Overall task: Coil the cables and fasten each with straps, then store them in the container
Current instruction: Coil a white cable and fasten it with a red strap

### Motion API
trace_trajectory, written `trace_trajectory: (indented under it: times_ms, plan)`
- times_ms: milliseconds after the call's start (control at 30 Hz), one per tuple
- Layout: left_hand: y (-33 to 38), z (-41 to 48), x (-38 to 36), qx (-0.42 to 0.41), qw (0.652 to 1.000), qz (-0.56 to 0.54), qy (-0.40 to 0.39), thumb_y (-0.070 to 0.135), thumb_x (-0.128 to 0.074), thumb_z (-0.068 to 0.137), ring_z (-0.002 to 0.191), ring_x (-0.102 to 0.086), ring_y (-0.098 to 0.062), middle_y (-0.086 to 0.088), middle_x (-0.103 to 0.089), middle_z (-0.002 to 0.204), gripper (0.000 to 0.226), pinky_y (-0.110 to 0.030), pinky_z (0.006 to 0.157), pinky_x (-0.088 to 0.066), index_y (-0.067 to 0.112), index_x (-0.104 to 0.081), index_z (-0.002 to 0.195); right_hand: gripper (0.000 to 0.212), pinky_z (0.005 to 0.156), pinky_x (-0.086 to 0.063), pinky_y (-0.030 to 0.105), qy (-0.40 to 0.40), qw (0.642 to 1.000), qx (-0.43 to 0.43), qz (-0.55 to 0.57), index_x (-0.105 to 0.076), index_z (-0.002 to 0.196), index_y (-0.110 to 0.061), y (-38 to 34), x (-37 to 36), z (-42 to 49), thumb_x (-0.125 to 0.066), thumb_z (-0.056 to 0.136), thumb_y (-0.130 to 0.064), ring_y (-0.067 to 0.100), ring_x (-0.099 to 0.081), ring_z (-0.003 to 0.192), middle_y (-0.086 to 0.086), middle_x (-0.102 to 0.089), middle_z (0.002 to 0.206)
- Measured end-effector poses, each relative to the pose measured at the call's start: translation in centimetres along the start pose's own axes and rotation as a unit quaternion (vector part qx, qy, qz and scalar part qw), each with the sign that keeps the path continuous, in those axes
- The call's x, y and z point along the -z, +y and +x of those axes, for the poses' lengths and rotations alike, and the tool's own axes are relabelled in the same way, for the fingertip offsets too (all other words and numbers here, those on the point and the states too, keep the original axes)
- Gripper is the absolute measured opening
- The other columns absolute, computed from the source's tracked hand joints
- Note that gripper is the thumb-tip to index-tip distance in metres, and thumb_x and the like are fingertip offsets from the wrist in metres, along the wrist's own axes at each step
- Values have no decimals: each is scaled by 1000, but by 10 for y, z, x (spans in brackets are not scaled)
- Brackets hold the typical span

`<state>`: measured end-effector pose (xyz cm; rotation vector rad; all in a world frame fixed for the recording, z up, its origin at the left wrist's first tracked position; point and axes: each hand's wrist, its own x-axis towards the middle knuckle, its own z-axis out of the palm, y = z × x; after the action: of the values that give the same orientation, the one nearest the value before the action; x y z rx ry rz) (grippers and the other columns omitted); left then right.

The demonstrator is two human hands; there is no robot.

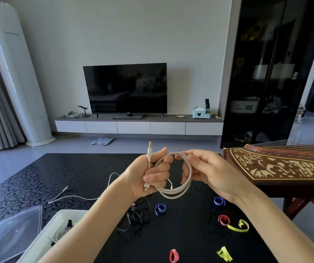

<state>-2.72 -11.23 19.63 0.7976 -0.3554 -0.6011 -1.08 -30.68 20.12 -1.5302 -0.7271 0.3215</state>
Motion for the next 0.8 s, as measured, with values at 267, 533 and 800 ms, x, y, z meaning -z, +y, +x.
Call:
trace_trajectory:
  times_ms: [267,533,800]
  plan:
    - [-10,7,-7,-117,916,241,298,29,-35,102,26,-24,-8,1,-28,37,51,-15,32,-16,8,-48,57,20,64,-51,29,50,998,-34,-24,-57,106,-1,2,-16,2,-38,99,-2,20,-62,65,6,-62,70]
    - [-15,15,-19,-153,781,460,394,29,-30,103,33,-38,-13,0,-34,42,41,-19,37,-29,7,-43,71,51,52,-27,26,103,990,-66,73,-59,92,-10,-5,-26,19,-52,82,-60,10,-29,50,-5,-33,55]
    - [-14,17,-17,-186,699,549,418,22,-36,100,53,-40,-22,-3,-38,61,32,-33,49,-34,12,-36,71,26,42,-30,23,157,985,17,-74,-58,80,-7,1,-38,22,-58,93,-30,10,-35,41,-9,-42,43]
